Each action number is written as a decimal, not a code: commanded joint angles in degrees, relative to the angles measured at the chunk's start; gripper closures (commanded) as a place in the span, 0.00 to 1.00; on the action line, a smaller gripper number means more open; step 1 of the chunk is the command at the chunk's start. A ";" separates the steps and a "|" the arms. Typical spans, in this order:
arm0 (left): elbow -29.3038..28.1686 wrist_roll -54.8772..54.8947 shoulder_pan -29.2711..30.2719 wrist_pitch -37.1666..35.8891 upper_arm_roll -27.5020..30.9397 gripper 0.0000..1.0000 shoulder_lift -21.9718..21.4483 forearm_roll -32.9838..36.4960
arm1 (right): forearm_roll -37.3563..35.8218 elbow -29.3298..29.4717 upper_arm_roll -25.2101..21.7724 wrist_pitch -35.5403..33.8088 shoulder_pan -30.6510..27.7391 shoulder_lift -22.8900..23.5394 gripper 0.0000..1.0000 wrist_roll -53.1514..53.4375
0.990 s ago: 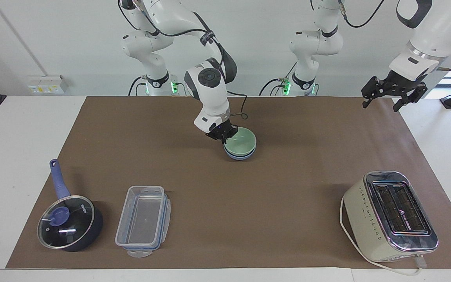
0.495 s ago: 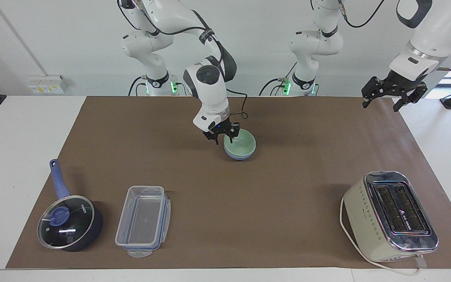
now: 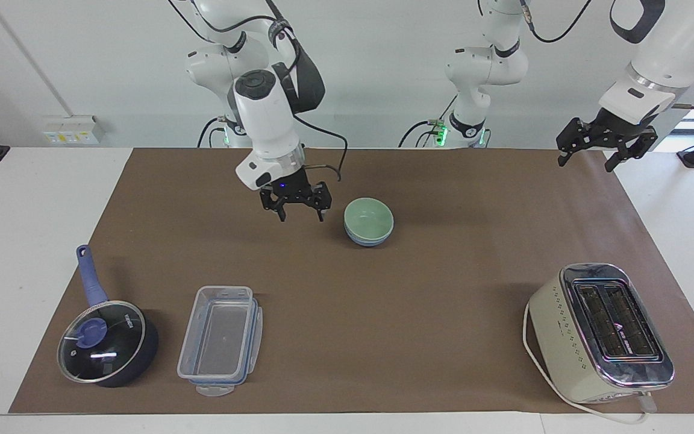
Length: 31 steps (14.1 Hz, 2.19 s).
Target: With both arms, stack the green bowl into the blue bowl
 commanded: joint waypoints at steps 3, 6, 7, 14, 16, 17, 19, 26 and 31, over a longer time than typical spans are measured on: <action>-0.53 0.12 0.44 -0.52 -0.43 0.00 -0.89 0.67 | -3.92 6.39 0.56 -10.45 -7.01 -4.68 0.00 -1.07; -0.44 -0.14 0.36 -0.52 -0.43 0.00 -0.89 0.67 | -5.41 11.03 0.12 -17.65 -9.38 -6.79 0.00 -1.77; -0.53 -0.14 0.27 -0.44 -0.43 0.00 -0.89 0.67 | -5.33 13.75 -0.49 -21.68 -10.09 -6.80 0.00 -3.69; -0.44 -0.31 0.44 0.18 -0.43 0.00 -0.89 0.84 | -4.80 17.83 -7.61 -33.24 -12.64 -10.13 0.00 -18.97; -0.44 -0.23 0.44 0.18 -0.43 0.00 -0.89 0.84 | -4.80 15.20 -7.53 -33.41 -12.38 -10.92 0.00 -22.86; -0.53 -0.23 0.44 0.18 -0.43 0.00 -0.89 0.84 | -4.37 14.14 -7.35 -34.11 -12.12 -11.80 0.00 -23.31; -0.53 -0.23 0.44 0.18 -0.43 0.00 -0.89 0.84 | -4.28 13.96 -7.44 -34.91 -12.29 -11.89 0.00 -23.49; -0.53 -0.23 0.36 0.09 -0.43 0.00 -0.89 0.84 | -5.50 15.36 -7.62 -34.56 -13.26 -10.58 0.00 -24.10; -0.53 -0.14 0.36 0.01 -0.43 0.00 -0.89 0.84 | -5.33 18.18 -7.36 -35.08 -13.08 -8.99 0.00 -24.63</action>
